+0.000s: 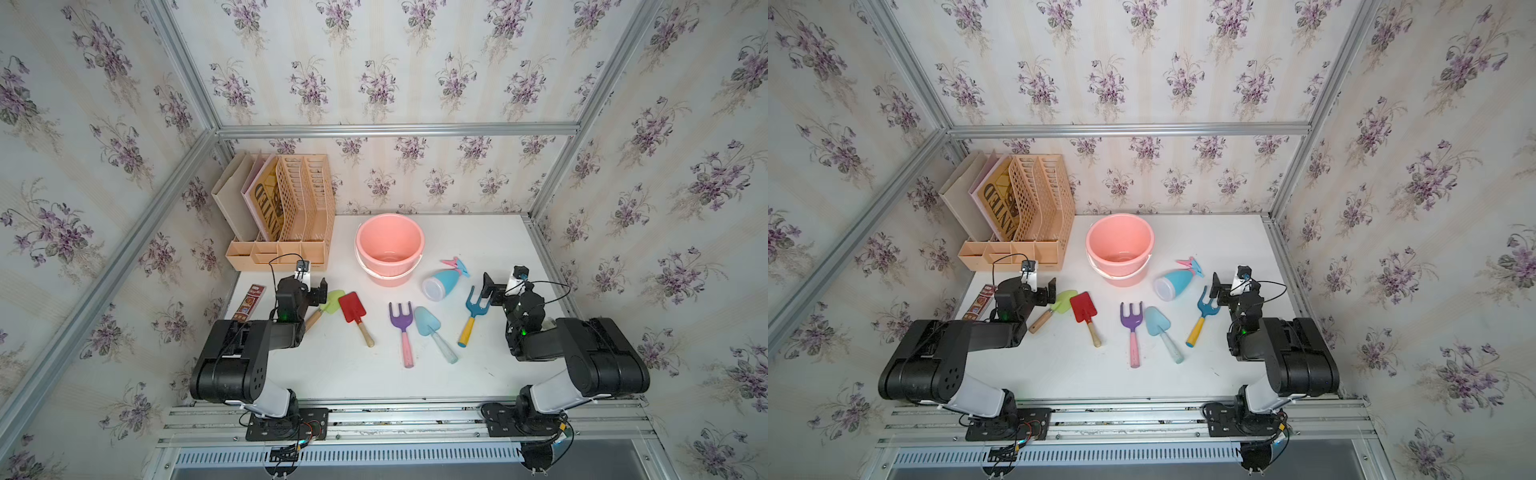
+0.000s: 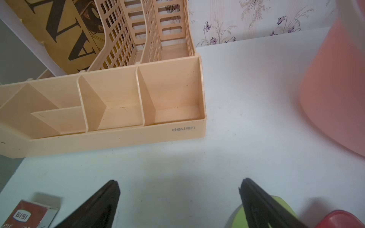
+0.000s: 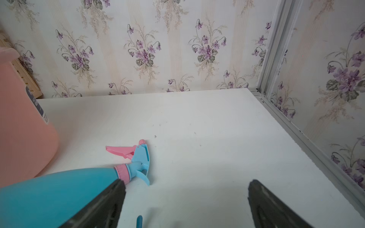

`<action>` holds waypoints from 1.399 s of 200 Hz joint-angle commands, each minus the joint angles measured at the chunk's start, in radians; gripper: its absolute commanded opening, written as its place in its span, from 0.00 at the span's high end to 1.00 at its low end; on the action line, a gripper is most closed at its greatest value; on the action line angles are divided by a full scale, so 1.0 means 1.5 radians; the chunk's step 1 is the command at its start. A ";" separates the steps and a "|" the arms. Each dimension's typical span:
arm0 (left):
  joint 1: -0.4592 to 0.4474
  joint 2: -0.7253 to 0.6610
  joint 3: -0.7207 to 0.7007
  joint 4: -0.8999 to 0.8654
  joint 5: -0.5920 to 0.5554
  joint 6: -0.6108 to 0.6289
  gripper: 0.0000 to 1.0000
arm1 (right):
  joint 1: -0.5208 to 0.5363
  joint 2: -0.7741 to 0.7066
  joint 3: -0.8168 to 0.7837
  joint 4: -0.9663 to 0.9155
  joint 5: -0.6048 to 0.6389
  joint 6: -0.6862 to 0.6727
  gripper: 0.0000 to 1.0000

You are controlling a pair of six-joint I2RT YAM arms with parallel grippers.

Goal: Organize the gardening tools
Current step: Adjust the gardening tool at the center of the board.

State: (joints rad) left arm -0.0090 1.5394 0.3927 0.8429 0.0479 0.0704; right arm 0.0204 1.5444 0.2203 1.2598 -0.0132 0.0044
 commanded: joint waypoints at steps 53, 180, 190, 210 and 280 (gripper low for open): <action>-0.003 -0.007 0.006 0.002 -0.011 0.004 0.01 | 0.001 -0.001 0.001 0.017 0.005 0.003 0.00; -0.024 -0.025 0.015 -0.012 -0.040 0.023 0.01 | 0.026 -0.044 0.043 -0.090 0.094 0.007 0.00; -0.038 -0.052 0.032 -0.070 -0.069 0.028 0.01 | 0.036 -0.085 0.128 -0.260 0.128 0.005 0.00; -0.052 -0.101 0.108 -0.242 -0.071 0.033 0.01 | 0.043 -0.121 0.211 -0.355 0.164 0.029 0.00; -0.054 -0.172 0.299 -0.650 0.121 -0.046 0.01 | 0.053 -0.113 0.457 -0.775 0.033 0.186 0.00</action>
State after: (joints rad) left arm -0.0906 1.2926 0.7948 0.1318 0.0669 0.0654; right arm 0.0956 1.3640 0.8295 0.3695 0.1596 0.1833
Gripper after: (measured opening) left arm 0.990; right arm 0.998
